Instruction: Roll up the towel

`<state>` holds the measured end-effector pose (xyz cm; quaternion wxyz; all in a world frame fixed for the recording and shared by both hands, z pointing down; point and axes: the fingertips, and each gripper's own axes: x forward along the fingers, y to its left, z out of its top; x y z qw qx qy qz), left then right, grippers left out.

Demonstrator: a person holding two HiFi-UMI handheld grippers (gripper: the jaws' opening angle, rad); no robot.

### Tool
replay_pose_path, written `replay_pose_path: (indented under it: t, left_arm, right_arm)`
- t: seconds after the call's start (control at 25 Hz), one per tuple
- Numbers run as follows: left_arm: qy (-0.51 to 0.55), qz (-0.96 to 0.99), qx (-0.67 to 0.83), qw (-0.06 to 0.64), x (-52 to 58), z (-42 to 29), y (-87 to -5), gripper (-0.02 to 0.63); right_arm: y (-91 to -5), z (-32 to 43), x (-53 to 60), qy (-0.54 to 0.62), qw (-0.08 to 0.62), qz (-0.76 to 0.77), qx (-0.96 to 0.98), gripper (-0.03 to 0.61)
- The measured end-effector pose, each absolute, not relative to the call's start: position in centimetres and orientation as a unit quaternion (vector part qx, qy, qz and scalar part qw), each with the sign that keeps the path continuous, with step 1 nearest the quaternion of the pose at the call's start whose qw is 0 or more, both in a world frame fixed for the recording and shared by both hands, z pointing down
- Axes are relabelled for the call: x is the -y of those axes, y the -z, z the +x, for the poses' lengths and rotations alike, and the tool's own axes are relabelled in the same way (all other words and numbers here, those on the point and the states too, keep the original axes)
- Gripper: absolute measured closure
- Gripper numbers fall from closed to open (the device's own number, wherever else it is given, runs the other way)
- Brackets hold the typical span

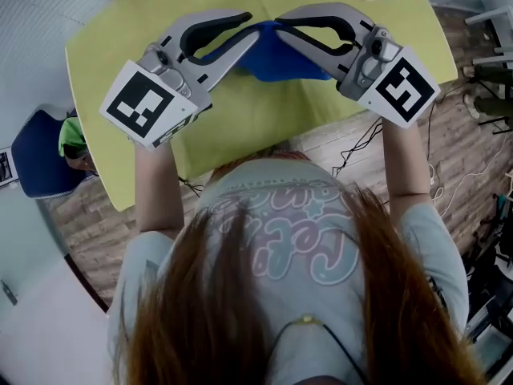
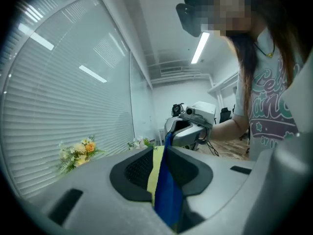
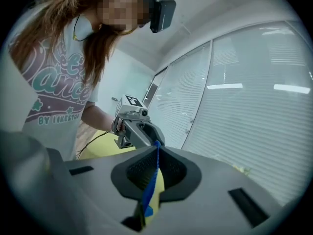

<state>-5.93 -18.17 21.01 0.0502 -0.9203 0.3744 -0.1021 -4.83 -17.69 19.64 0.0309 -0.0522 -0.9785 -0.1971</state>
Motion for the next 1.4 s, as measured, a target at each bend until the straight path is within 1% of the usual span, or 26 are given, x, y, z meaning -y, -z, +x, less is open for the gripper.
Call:
replay_pose_path:
  t: [0.08, 0.12, 0.16, 0.4, 0.48, 0.68, 0.8, 0.88, 1.0, 1.08, 1.12, 1.16, 1.2, 1.4]
  left_arm:
    - [0.106, -0.925, -0.362, 0.040, 17.7, -6.3, -21.3, 0.490]
    - [0.113, -0.927, -0.357, 0.036, 17.5, -6.5, -21.6, 0.464]
    - [0.122, -0.927, -0.354, 0.033, 17.4, -6.8, -21.8, 0.453]
    - [0.206, -0.916, -0.344, 0.007, 17.1, -6.8, -25.9, 0.449]
    - [0.201, -0.919, -0.338, -0.004, 16.7, -6.0, -26.8, 0.449]
    - [0.151, -0.931, -0.329, -0.036, 16.3, -3.9, -26.5, 0.448]
    - [0.183, -0.915, -0.356, -0.048, 17.3, -3.2, -28.4, 0.423]
    - [0.207, -0.901, -0.378, -0.058, 17.9, -3.1, -30.1, 0.420]
    - [0.211, -0.884, -0.406, -0.091, 18.8, -3.2, -32.4, 0.420]
    - [0.229, -0.867, -0.431, -0.101, 19.6, -3.9, -34.1, 0.433]
    - [0.237, -0.859, -0.442, -0.102, 19.7, -4.5, -34.9, 0.468]
    - [0.242, -0.852, -0.453, -0.101, 19.8, -5.0, -35.3, 0.544]
    - [0.244, -0.846, -0.463, -0.100, 19.8, -5.6, -35.6, 0.574]
    - [0.243, -0.814, -0.519, -0.095, 19.9, -9.5, -35.5, 0.588]
  right_arm:
    - [-19.0, -4.9, 17.8, 0.216, 0.036, -0.044, 0.975, 0.566]
    - [-18.6, -4.8, 18.0, 0.220, 0.036, -0.039, 0.974, 0.566]
    - [-18.2, -4.7, 18.3, 0.221, 0.032, -0.036, 0.974, 0.566]
    - [-15.9, -3.5, 20.1, 0.236, 0.013, 0.002, 0.972, 0.566]
    - [-15.4, -3.5, 20.4, 0.242, 0.011, 0.010, 0.970, 0.566]
    - [-15.0, -3.9, 21.7, 0.251, 0.018, 0.041, 0.967, 0.566]
    - [-14.4, -4.0, 22.2, 0.254, 0.012, 0.050, 0.966, 0.566]
    - [-14.2, -4.0, 22.3, 0.256, 0.008, 0.054, 0.965, 0.566]
    - [-14.1, -4.0, 22.9, 0.258, 0.010, 0.062, 0.964, 0.566]
    - [-14.0, -4.1, 23.5, 0.252, 0.006, 0.069, 0.965, 0.566]
    - [-14.0, -4.1, 23.7, 0.249, 0.003, 0.072, 0.966, 0.566]
    - [-14.1, -4.1, 23.8, 0.245, 0.002, 0.075, 0.967, 0.566]
    - [-14.3, -4.1, 24.0, 0.242, 0.003, 0.078, 0.967, 0.566]
    - [-16.3, -3.4, 25.6, 0.224, 0.025, 0.086, 0.970, 0.566]
